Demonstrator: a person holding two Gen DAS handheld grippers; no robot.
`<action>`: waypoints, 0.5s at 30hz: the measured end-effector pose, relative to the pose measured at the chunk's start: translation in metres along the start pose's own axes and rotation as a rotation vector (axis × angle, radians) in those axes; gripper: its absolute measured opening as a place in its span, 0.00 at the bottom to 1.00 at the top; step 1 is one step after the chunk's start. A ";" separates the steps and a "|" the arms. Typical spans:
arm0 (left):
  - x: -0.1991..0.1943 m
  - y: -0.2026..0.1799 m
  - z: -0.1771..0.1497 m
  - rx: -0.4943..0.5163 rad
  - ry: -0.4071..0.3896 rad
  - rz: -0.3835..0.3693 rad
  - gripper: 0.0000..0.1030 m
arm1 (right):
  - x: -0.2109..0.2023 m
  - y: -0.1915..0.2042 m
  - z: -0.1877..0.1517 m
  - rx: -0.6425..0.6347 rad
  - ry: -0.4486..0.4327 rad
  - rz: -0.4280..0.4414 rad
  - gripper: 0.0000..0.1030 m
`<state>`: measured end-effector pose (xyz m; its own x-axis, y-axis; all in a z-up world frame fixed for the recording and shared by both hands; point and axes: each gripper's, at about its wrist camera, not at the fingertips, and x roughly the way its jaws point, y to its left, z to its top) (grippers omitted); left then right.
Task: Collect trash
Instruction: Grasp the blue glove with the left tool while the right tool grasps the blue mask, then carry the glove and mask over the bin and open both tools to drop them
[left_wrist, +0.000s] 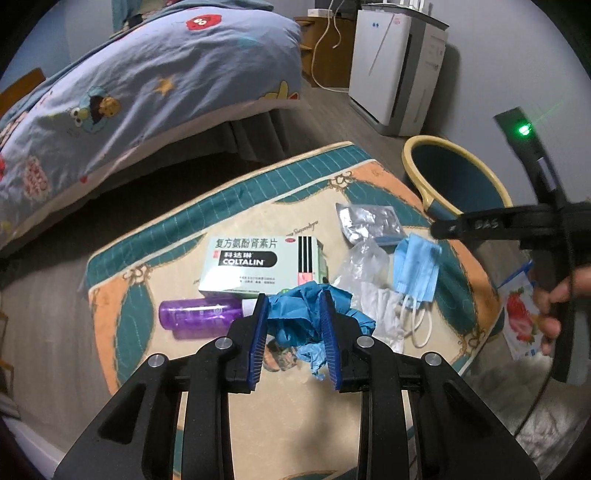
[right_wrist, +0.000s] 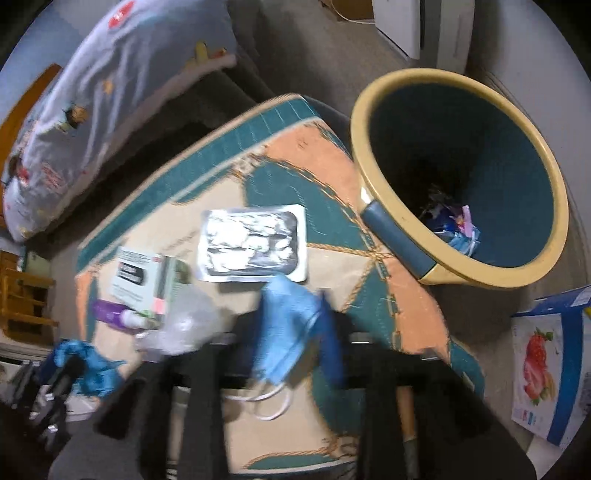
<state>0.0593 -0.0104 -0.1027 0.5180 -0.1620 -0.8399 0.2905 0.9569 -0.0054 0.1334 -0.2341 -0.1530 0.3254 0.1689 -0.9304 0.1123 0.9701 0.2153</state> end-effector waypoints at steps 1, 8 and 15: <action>0.001 -0.001 0.000 0.004 0.001 -0.002 0.28 | 0.004 0.001 0.000 -0.013 0.002 -0.016 0.52; 0.005 -0.002 0.000 0.020 0.008 -0.008 0.28 | 0.032 0.013 -0.005 -0.075 0.077 -0.026 0.75; 0.004 -0.001 0.004 0.020 0.000 -0.009 0.28 | 0.031 0.019 -0.006 -0.081 0.096 0.043 0.16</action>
<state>0.0644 -0.0132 -0.1041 0.5149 -0.1707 -0.8401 0.3113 0.9503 -0.0023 0.1399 -0.2094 -0.1794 0.2365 0.2228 -0.9457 0.0224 0.9718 0.2346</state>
